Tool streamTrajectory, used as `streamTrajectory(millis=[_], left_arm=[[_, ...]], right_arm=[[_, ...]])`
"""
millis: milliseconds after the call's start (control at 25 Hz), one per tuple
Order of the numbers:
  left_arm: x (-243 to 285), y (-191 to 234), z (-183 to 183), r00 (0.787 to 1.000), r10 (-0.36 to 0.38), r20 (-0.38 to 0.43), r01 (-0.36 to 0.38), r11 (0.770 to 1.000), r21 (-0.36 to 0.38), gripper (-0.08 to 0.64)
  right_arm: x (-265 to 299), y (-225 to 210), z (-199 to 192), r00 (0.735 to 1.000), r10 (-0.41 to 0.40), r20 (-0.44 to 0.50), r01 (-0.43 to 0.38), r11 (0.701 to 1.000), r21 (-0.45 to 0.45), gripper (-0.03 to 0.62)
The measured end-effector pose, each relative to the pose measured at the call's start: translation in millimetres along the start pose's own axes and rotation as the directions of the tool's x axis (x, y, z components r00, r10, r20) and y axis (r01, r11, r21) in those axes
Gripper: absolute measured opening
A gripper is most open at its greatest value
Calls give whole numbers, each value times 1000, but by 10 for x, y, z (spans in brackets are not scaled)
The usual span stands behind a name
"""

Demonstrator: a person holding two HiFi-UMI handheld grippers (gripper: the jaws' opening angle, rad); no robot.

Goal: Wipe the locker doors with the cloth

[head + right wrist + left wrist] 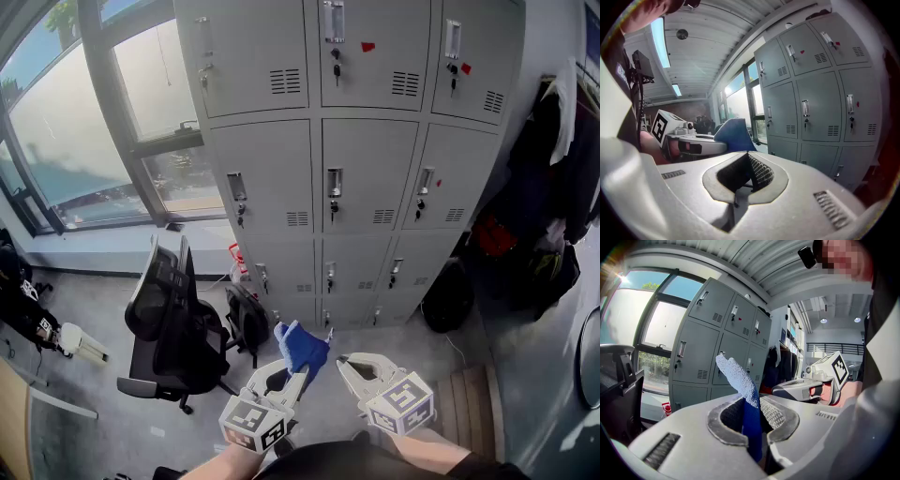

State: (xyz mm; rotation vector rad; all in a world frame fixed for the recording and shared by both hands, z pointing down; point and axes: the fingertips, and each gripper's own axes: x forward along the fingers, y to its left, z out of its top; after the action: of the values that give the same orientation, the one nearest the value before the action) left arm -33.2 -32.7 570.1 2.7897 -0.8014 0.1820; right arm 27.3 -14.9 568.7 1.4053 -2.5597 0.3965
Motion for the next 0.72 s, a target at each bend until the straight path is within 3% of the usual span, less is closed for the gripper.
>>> streamTrajectory(millis=[480, 720], left_arm=[[126, -175, -42, 1000, -6, -6, 5, 1000, -14, 60], [245, -214, -53, 1000, 10, -6, -10, 998, -63, 60]], right_arm=[[-153, -62, -95, 1000, 21, -14, -21, 999, 25, 6], [-289, -175, -131, 999, 36, -2, -36, 998, 53, 6]])
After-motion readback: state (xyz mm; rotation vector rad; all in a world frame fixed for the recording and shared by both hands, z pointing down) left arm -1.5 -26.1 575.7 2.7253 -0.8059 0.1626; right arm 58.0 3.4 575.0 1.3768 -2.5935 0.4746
